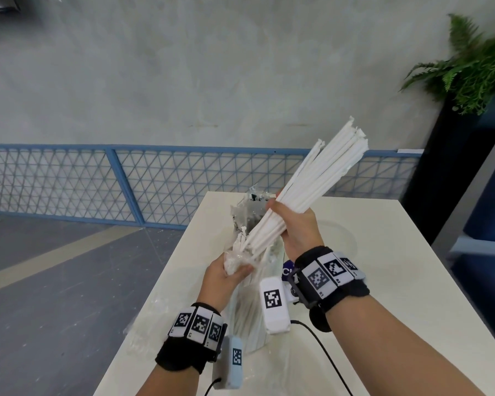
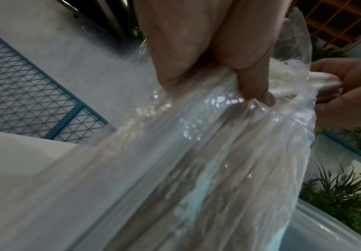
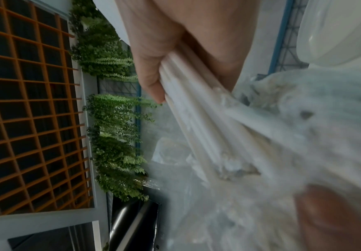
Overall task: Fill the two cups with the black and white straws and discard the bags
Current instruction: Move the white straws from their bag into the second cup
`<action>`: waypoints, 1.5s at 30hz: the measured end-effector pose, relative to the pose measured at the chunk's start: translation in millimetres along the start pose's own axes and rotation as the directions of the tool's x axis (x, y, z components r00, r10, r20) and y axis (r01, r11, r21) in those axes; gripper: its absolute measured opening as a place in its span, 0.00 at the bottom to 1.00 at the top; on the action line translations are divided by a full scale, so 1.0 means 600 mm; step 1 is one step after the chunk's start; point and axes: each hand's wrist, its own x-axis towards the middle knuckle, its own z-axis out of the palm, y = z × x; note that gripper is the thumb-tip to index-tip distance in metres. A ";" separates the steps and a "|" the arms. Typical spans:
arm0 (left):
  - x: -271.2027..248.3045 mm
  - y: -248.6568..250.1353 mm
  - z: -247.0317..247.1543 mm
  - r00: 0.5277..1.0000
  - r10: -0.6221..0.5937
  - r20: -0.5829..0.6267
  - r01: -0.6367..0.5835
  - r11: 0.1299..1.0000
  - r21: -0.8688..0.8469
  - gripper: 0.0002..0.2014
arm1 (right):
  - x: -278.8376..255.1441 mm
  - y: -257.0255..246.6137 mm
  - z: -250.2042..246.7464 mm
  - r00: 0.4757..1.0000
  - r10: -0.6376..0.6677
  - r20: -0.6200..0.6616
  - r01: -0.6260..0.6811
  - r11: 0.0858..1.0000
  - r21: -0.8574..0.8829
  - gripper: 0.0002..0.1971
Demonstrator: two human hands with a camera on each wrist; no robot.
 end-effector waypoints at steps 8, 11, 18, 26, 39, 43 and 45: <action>0.002 0.006 -0.003 0.999 -0.010 -0.039 0.012 0.999 0.035 0.09 | 0.006 -0.014 -0.008 0.993 0.012 -0.115 0.008 0.985 0.173 0.09; 0.003 0.004 -0.005 0.995 -0.028 -0.091 0.030 0.999 0.020 0.11 | 0.021 -0.039 -0.031 0.985 -0.007 -0.171 0.043 0.978 0.205 0.03; 0.000 0.014 0.005 0.994 -0.015 -0.109 0.019 0.999 0.033 0.13 | 0.031 -0.052 -0.073 0.964 0.024 -0.263 0.025 0.983 0.181 0.06; -0.004 0.017 0.001 0.993 -0.001 -0.114 0.003 1.000 0.018 0.12 | 0.060 -0.086 -0.112 0.897 -0.173 -0.408 0.164 0.985 -0.056 0.13; -0.006 0.016 0.008 0.997 0.009 -0.080 -0.009 1.000 0.001 0.10 | 0.073 -0.046 -0.129 0.821 -0.341 -0.458 0.289 0.940 -0.183 0.20; -0.002 0.016 0.010 0.997 0.013 -0.077 -0.013 1.000 -0.001 0.10 | 0.080 -0.068 -0.129 0.802 -0.411 -0.433 0.339 0.911 -0.237 0.15; 0.003 0.018 0.017 0.998 0.016 -0.063 -0.017 1.000 -0.014 0.10 | 0.078 -0.053 -0.130 0.827 -0.415 -0.381 0.290 0.893 -0.343 0.16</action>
